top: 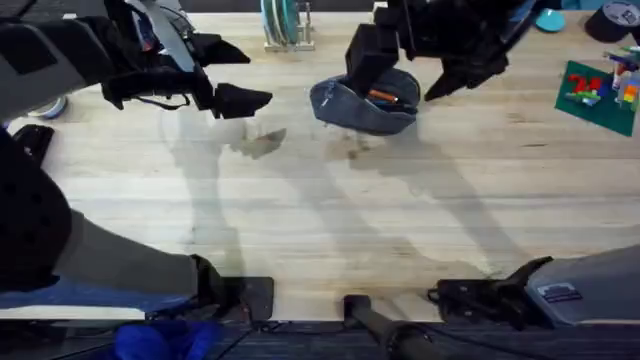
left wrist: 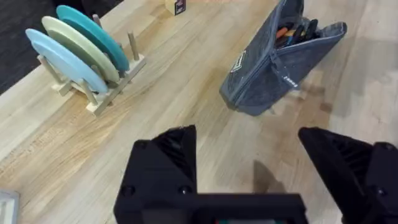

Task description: Unzip the bag, pick up the pens from the table one at a time and place them inside, then zip the bag closed.

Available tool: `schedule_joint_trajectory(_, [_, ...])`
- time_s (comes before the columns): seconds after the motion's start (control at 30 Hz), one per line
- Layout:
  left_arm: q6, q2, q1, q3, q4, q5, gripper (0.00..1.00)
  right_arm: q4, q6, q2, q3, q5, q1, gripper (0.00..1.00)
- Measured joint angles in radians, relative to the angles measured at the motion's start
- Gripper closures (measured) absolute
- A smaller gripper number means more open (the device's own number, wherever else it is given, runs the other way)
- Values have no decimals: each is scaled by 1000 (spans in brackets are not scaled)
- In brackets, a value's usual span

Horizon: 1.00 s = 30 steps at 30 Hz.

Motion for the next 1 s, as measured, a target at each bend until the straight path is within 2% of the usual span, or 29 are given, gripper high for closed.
schedule_joint_trajectory(0.17, [0,0,0,0,0,0,8,2,5,54,39,4,13,5])
schedule_joint_trajectory(0.47, [0,0,0,0,0,0,8,72,23,132,43,4,46,6])
schedule_joint_trajectory(1.0, [0,0,0,0,0,0,7,154,76,139,44,4,48,3])
